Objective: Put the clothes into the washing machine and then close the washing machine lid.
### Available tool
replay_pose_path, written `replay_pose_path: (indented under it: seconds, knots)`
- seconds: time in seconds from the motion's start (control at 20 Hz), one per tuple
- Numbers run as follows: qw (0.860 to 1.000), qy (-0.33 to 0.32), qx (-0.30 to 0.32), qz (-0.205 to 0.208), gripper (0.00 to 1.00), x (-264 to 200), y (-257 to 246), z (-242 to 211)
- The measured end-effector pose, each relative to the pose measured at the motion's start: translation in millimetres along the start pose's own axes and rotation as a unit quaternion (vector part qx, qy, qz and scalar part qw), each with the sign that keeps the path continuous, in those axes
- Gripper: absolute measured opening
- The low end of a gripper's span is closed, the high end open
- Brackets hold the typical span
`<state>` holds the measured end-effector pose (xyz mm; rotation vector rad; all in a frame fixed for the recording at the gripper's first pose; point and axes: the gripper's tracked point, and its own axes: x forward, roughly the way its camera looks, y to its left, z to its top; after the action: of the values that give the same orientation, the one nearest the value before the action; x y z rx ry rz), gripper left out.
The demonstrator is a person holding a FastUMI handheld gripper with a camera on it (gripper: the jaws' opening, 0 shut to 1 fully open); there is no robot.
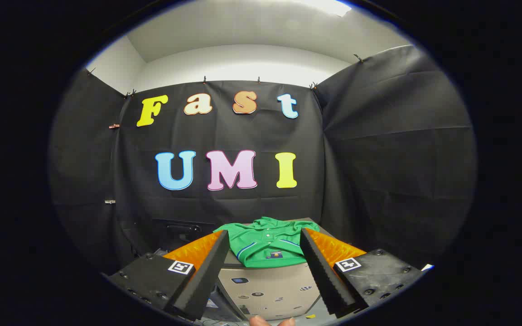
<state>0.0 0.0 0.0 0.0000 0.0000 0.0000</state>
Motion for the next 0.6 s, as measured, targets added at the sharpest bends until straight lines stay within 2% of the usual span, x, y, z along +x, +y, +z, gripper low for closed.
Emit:
replay_pose_path:
  seconds: [0.4,0.6]
  knots:
    - [1.000,0.024,0.001,-0.005,0.98,72,-10,-4]
    - [0.999,0.044,0.005,-0.007,0.98,91,-14,-16]
